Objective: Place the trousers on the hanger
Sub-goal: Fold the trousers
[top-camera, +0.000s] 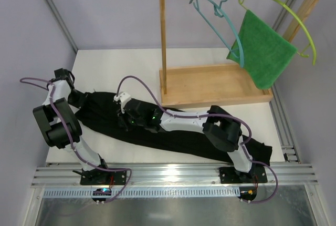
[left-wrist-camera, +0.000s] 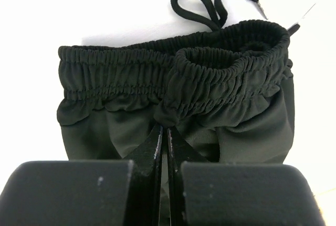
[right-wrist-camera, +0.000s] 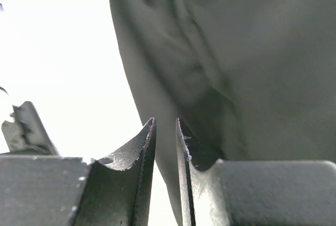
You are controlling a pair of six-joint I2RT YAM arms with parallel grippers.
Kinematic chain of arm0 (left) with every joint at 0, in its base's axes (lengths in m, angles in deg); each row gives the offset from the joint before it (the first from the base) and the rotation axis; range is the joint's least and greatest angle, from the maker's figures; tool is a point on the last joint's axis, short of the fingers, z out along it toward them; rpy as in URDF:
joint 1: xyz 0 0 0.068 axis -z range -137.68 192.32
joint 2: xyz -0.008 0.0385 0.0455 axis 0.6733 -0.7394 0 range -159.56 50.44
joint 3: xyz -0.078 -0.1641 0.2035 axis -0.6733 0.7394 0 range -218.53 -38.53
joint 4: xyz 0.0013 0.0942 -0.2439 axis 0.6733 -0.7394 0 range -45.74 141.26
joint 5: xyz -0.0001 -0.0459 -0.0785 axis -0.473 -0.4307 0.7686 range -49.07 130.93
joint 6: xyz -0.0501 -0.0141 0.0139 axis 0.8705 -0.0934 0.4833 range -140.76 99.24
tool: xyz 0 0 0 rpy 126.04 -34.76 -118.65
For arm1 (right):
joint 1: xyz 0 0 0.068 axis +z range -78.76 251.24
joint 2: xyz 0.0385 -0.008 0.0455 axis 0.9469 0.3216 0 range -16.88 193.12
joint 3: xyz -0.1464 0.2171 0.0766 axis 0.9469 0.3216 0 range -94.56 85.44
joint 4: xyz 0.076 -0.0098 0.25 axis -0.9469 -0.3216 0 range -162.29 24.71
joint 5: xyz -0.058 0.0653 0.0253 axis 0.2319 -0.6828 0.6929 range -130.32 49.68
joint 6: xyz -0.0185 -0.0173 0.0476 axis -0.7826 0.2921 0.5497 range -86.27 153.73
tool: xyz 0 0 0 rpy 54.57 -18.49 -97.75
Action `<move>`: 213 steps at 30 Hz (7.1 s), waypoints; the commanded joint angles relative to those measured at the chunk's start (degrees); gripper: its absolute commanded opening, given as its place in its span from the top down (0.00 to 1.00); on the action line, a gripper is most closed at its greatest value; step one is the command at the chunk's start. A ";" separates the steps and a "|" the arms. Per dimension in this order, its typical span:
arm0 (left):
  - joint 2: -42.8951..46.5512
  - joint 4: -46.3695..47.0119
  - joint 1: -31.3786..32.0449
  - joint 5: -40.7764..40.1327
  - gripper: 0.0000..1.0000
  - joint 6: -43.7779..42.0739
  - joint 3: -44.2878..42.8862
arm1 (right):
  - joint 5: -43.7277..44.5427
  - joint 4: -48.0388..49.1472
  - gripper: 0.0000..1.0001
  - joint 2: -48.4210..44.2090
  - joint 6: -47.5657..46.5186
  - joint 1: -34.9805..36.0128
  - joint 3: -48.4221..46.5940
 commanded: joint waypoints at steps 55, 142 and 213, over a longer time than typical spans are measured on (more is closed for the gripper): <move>1.61 -4.12 -2.09 -9.11 0.99 -2.92 10.68 | 6.12 -13.32 0.66 -2.20 -15.71 2.03 1.93; -7.44 -10.18 -9.39 -12.89 0.98 -8.01 -2.15 | -8.03 -0.74 0.88 -18.73 -13.60 3.35 27.07; 26.38 -1.66 9.23 8.69 0.52 -8.89 9.79 | 29.23 -67.44 0.53 -70.39 50.29 -30.92 38.67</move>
